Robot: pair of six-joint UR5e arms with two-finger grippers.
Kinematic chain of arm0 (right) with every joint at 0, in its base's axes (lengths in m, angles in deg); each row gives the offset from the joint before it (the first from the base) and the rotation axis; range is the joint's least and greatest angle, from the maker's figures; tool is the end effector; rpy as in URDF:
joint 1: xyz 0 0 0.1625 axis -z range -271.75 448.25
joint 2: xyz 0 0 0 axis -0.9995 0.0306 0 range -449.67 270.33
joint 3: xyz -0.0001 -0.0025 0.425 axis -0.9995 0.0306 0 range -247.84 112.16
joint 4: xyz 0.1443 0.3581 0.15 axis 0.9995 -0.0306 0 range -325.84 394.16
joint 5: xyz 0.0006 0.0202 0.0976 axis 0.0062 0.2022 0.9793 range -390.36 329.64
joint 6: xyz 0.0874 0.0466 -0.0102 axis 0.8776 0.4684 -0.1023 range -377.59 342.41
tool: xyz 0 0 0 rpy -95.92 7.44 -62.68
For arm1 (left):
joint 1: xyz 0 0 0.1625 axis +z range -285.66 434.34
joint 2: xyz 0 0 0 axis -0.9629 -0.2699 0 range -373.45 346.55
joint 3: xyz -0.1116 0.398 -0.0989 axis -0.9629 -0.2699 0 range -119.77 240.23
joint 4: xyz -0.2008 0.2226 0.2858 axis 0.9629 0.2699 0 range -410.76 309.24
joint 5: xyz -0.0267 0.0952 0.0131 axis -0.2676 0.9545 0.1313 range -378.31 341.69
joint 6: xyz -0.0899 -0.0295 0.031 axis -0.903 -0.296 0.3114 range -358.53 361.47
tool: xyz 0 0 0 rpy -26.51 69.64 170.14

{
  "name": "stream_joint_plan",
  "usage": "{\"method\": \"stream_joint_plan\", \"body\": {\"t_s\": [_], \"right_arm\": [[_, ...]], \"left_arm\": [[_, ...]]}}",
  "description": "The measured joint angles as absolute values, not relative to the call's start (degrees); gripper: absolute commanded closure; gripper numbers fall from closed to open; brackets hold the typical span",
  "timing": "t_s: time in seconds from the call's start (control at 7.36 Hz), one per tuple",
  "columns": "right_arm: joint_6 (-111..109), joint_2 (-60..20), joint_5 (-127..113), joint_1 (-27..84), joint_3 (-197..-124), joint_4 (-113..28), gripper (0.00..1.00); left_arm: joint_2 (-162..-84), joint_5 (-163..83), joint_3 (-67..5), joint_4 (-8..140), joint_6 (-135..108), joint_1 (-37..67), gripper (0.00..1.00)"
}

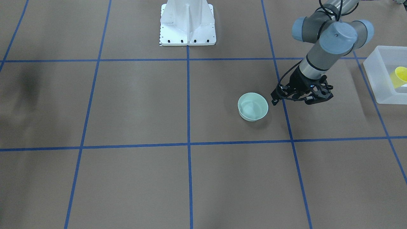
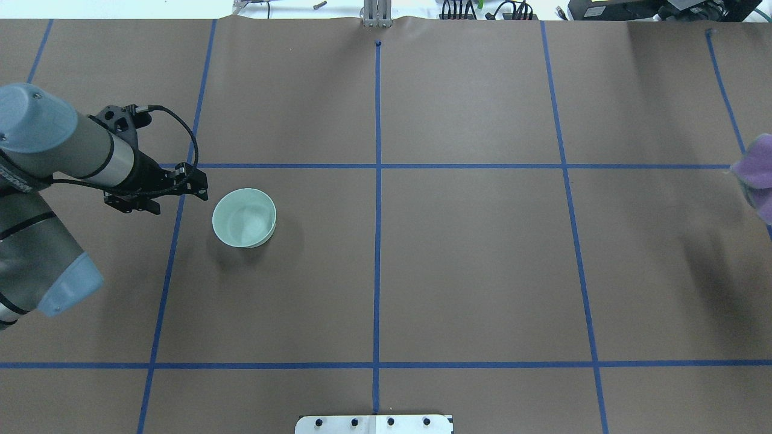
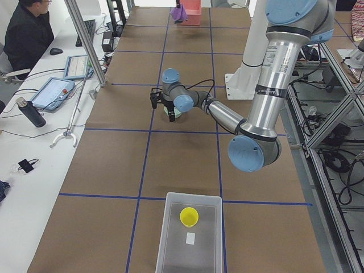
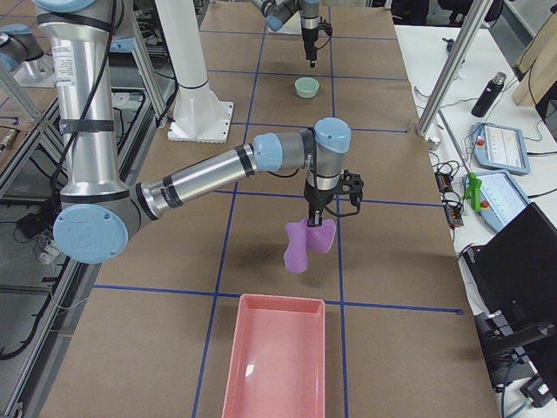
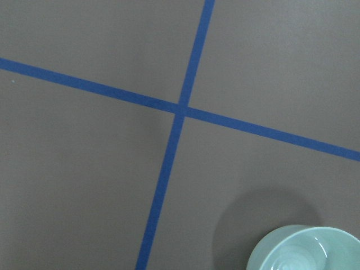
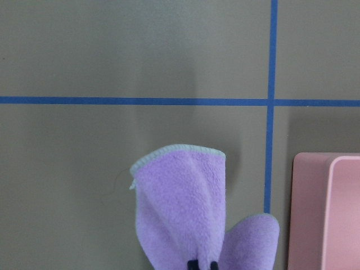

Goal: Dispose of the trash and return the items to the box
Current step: 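Lift the cloth toward the pink bin while the left gripper reaches the bowl, then grasp the green bowl rim with the left gripper while the right holds the cloth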

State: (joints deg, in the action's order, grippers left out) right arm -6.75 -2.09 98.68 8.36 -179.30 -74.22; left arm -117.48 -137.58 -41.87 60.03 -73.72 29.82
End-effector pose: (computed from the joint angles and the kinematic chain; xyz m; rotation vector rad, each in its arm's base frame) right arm -0.0154 -0.4881 0.4959 -0.0331 -0.6863 -0.0206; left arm 0.3589 -0.4717 0.3886 -0.0224 0.9356 -0.2711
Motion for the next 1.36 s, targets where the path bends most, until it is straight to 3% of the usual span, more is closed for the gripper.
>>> {"method": "stream_joint_plan", "body": {"t_s": [0.14,0.27,0.41,0.54,0.81,1.36], "right_arm": [[-8.8,-1.9,98.0,7.0,-179.1,-74.7,1.00],[-10.3,-1.8,97.3,6.0,-178.8,-74.8,1.00],[-11.8,-1.7,96.5,5.2,-178.3,-74.9,1.00],[-13.5,-1.5,96.0,4.2,-177.7,-74.9,1.00],[-15.9,-0.9,95.7,2.4,-177.0,-74.9,1.00],[-18.5,0.2,95.5,0.8,-176.0,-74.8,1.00]], "left_arm": [[-118.7,-135.8,-40.7,61.1,-75.8,32.1,0.04],[-120.4,-134.4,-38.8,61.6,-77.2,34.0,0.11],[-122.1,-133.7,-36.1,62.6,-77.9,35.0,0.40],[-123.1,-133.4,-33.4,64.9,-78.3,35.4,0.99],[-123.3,-134.0,-31.2,68.6,-78.4,35.5,1.00],[-123.7,-140.2,-36.8,61.1,-78.1,32.6,1.00]]}}
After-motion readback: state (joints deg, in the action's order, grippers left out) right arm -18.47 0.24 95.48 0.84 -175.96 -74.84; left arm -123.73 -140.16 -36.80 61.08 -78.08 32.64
